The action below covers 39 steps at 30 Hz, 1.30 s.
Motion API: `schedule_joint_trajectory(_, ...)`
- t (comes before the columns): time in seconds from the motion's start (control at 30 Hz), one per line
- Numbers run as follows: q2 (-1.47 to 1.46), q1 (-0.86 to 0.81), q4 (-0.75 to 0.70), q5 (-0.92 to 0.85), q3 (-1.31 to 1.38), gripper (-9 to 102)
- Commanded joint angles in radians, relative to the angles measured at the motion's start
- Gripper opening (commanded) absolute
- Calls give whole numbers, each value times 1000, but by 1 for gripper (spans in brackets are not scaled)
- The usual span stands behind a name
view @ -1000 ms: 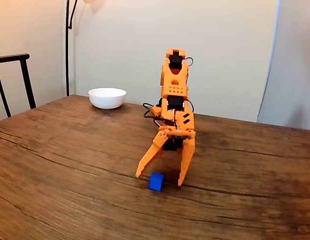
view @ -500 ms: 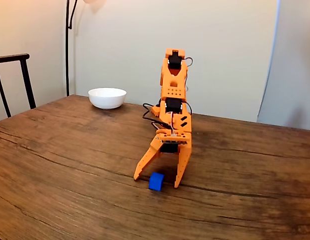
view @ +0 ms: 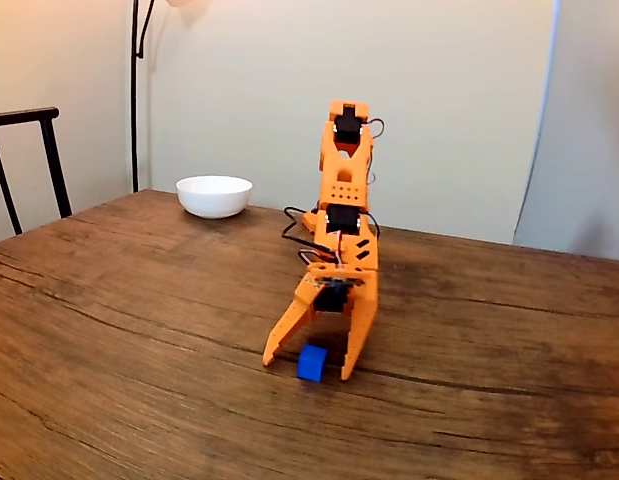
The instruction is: Grasp the cube and drop it in the bowl
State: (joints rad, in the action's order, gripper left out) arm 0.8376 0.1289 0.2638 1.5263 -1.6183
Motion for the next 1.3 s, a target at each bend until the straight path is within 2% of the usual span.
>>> schedule_joint_trajectory(0.0,-6,9,0,-28,3,34)
schedule_joint_trajectory(0.17,-12,14,0,-43,2,26)
schedule_joint_trajectory(0.7,-14,18,-8,-46,-11,26)
schedule_joint_trajectory(0.93,-12,20,-8,-46,-37,14)
schedule_joint_trajectory(1.27,-12,20,-8,-46,-38,6)
